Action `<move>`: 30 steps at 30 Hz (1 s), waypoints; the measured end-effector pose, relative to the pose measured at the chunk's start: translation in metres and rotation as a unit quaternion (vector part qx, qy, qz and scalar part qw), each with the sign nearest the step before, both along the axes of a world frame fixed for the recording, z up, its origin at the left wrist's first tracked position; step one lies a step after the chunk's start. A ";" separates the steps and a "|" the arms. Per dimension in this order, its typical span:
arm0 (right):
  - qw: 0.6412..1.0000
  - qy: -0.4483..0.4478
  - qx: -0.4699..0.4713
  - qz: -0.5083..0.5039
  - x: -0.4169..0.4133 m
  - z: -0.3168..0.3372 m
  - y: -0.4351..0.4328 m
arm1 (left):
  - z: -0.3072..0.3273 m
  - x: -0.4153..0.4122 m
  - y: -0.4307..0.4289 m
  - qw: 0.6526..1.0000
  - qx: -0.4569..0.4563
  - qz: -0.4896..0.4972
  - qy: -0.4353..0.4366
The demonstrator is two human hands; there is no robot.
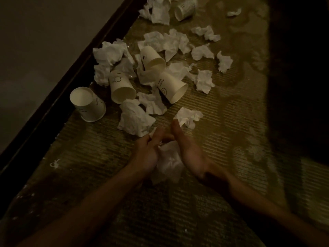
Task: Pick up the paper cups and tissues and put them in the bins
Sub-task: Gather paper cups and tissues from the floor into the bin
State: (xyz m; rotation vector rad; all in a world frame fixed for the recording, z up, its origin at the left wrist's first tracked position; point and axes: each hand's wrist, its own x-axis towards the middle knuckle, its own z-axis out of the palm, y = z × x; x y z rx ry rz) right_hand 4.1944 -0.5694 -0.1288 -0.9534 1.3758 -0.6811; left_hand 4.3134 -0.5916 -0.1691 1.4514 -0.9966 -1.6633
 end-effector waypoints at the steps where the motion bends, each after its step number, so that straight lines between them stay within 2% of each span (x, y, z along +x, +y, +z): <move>1: 1.000 0.003 0.007 0.006 0.001 -0.001 -0.003 | -0.002 0.002 -0.001 1.000 0.002 0.002 -0.015; 4: 0.999 0.015 0.036 0.005 0.005 -0.007 -0.011 | -0.006 0.006 -0.005 0.999 0.011 0.017 -0.044; 6: 0.999 0.036 0.015 -0.017 -0.001 -0.010 -0.020 | -0.007 0.008 -0.009 0.998 0.012 0.019 -0.053; 8: 0.985 0.152 -0.075 -0.029 -0.019 -0.016 -0.034 | -0.006 0.015 -0.012 0.997 0.018 0.036 -0.067; 9: 0.967 0.227 -0.112 -0.034 -0.030 -0.018 -0.040 | -0.006 0.018 -0.013 0.995 0.019 0.044 -0.082; 10: 0.949 0.291 -0.119 -0.020 -0.040 -0.023 -0.044 | -0.006 0.022 -0.013 0.994 0.020 0.052 -0.097; 12: 0.916 0.386 -0.085 0.072 -0.054 -0.033 -0.049 | -0.008 0.029 -0.015 0.991 0.030 0.076 -0.109; 14: 0.894 0.427 -0.068 0.117 -0.056 -0.045 -0.048 | -0.008 0.035 -0.017 0.987 0.050 0.101 -0.117; 16: 0.921 0.376 -0.096 0.041 -0.046 -0.047 -0.046 | -0.011 0.038 -0.019 0.984 0.062 0.113 -0.125; 19: 0.973 0.206 -0.078 -0.069 -0.013 -0.036 -0.041 | -0.013 0.042 -0.018 0.982 0.059 0.113 -0.142; 23: 0.994 0.069 -0.080 0.005 0.036 -0.029 -0.025 | -0.014 0.044 -0.015 0.987 0.044 0.107 -0.109; 25: 0.994 0.035 -0.087 0.055 0.048 -0.031 -0.023 | -0.014 0.045 -0.014 0.990 0.061 0.110 -0.066; 27: 0.996 -0.003 -0.070 0.061 0.051 -0.032 -0.026 | -0.018 0.051 -0.015 0.989 0.061 0.123 -0.053; 30: 0.994 0.023 -0.072 0.075 0.048 -0.035 -0.031 | -0.019 0.058 -0.020 0.992 0.032 0.098 -0.067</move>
